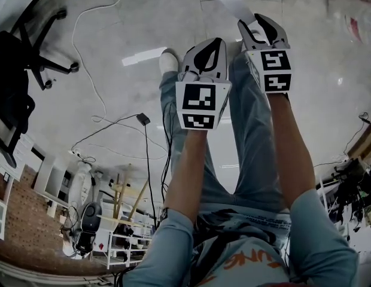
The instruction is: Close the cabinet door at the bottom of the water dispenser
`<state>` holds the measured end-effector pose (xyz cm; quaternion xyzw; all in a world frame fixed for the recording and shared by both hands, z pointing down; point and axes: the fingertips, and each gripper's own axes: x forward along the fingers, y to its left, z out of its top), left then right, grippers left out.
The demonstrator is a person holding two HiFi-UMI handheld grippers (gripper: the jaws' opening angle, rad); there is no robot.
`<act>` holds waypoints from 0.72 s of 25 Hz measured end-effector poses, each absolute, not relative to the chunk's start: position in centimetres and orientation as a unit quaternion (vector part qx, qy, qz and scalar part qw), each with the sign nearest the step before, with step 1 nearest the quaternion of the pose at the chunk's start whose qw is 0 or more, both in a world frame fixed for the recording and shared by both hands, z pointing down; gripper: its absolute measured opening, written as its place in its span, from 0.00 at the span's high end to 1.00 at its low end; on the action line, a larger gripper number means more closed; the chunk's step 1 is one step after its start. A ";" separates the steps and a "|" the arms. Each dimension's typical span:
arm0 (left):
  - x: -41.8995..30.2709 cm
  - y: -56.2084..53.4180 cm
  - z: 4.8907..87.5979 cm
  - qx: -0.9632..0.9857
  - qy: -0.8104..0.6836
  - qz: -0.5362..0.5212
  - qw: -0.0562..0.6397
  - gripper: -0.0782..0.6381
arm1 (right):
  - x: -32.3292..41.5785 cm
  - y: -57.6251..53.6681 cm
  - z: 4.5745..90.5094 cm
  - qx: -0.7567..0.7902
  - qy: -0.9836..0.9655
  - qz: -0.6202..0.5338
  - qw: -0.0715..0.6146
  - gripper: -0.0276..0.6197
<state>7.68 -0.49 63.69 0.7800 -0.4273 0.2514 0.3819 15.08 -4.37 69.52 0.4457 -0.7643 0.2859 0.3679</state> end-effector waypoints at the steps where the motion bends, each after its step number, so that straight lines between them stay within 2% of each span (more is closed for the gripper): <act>1: 7.9 -0.6 63.8 0.780 -0.427 0.252 0.382 0.88 | 15.5 -4.6 69.6 0.445 -0.765 0.283 0.369 0.67; 18: 12.3 -3.5 65.0 0.773 -0.447 0.263 0.364 0.88 | 20.4 -9.4 69.6 0.436 -0.785 0.267 0.351 0.66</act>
